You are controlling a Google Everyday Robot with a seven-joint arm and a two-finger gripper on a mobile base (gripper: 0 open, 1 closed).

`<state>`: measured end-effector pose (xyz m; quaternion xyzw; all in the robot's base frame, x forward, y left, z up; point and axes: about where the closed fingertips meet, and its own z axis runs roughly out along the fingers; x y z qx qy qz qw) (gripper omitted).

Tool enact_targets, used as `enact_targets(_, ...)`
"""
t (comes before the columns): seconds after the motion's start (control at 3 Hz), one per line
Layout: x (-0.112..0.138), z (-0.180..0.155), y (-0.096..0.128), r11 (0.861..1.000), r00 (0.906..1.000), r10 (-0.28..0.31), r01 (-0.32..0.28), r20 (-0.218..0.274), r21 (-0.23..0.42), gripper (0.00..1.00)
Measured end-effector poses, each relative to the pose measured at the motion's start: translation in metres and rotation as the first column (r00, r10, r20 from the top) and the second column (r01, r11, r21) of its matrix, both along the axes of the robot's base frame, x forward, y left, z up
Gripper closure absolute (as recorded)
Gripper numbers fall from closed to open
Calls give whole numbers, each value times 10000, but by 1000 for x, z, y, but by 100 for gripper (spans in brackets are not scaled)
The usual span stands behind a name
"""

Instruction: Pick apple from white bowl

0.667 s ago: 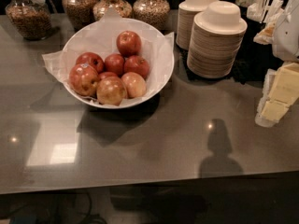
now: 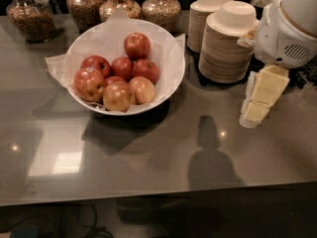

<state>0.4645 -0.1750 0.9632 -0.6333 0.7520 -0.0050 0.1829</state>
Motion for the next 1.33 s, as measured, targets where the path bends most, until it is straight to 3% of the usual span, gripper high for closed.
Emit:
enact_targets(0.33,15,-3,60,9882,9895,1433,-1442,204,517,0)
enact_targets(0.67,22,-8,104,9638,9693,2444,-2460,285,1027,0)
enact_targets(1.0,22,-8,104,9650,9703,2387,-2415,385,1024,0)
enact_targets(1.33,29,-12,133,9396,9632,2608,-2686,645,2121,0)
